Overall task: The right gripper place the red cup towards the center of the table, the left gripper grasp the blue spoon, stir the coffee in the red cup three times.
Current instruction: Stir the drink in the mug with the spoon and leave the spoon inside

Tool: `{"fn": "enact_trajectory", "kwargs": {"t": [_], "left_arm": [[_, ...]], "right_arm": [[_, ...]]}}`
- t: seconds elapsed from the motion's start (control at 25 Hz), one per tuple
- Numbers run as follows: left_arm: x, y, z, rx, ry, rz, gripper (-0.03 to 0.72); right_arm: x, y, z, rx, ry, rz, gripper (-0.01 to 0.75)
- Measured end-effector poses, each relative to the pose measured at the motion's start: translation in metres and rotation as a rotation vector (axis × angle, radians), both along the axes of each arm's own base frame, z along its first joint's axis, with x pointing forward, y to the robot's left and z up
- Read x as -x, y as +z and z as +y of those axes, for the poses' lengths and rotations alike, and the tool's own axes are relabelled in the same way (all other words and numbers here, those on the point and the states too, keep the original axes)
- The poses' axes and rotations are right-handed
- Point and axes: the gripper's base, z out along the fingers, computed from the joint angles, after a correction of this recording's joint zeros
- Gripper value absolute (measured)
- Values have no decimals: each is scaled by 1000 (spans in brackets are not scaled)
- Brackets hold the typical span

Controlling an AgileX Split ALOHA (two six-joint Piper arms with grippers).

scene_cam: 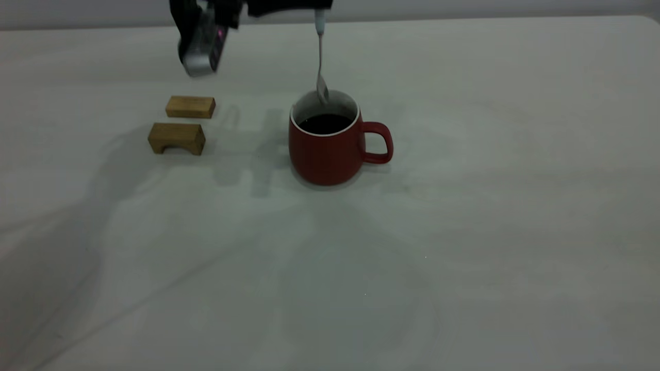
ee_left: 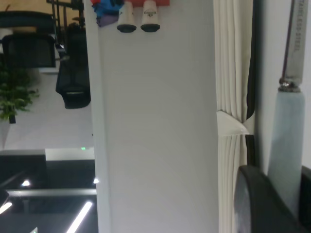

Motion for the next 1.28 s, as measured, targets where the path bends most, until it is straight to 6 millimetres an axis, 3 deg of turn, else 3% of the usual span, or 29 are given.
{"fn": "enact_trajectory", "kwargs": {"t": [0.28,0.68,0.84,1.12,1.28], "left_arm": [[4,-37,0,5,-9,55,168],[-4,-49,2,-58,35,-102,168],[0,-55,0,32,33,-26,168],[4,-67,0,31,59,193,168],[3,-67,2,27,55,194,168]], "right_arm": [[0,0,0,0,0,0,317],[0,0,0,0,-2,0,317],[0,0,0,0,-3,0,317],[0,0,0,0,-3,0,317],[0,0,0,0,-3,0,317]]}}
